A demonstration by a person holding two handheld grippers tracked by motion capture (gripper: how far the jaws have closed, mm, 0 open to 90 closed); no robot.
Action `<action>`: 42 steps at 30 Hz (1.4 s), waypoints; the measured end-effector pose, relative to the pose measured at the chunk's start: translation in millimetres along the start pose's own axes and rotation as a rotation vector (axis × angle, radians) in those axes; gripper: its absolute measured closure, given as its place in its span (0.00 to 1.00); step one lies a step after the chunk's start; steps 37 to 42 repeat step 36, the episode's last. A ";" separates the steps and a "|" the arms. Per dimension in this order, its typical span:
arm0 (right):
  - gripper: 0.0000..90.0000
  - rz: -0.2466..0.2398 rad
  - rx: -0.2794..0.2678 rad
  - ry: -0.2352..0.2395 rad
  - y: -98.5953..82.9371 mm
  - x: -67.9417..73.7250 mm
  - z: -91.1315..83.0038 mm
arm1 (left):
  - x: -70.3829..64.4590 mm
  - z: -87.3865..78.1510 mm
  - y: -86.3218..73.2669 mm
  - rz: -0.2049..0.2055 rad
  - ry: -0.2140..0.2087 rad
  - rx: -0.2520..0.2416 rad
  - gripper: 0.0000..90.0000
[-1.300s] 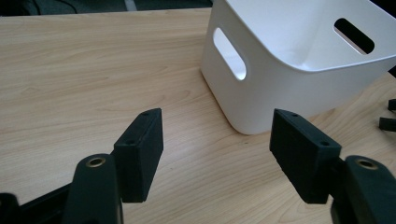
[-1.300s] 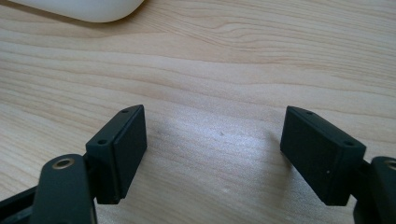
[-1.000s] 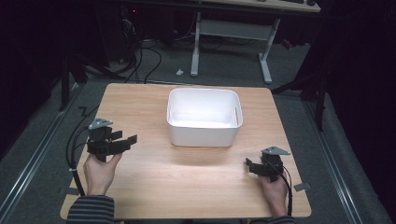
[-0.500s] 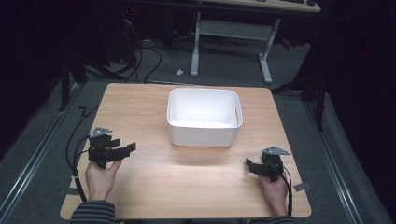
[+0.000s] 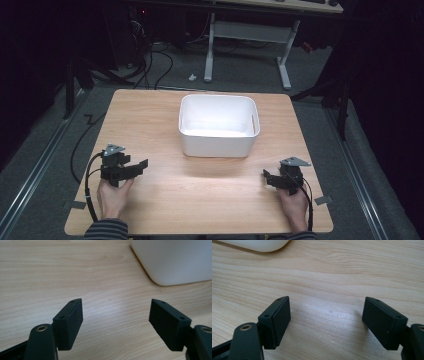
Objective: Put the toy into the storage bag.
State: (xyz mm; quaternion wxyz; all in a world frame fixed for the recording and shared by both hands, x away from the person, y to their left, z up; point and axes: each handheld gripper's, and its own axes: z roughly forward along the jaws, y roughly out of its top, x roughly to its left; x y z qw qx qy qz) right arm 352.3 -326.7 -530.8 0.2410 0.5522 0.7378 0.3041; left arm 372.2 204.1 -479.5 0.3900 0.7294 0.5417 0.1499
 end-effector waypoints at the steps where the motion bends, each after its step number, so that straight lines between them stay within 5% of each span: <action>1: 0.25 0.000 0.000 0.000 0.0 0.0 0.0 | -0.1 2.8 -1.8 0.001 0.004 0.005 0.30; 15: 0.25 0.002 0.000 0.000 -0.1 0.1 -0.1 | -0.7 31.6 -15.7 0.045 0.066 0.039 0.27; 25: 0.25 0.003 0.000 0.000 -0.2 0.3 -0.2 | 9.8 45.1 -29.0 0.029 0.086 0.026 0.24; 30: 0.25 0.003 0.000 0.000 -0.2 0.3 -0.3 | 2.1 50.0 -33.4 0.118 0.160 0.015 0.23; 42: 0.25 0.005 0.001 -0.002 -0.3 0.5 -0.3 | 1.6 50.1 -33.6 0.118 0.154 0.017 0.22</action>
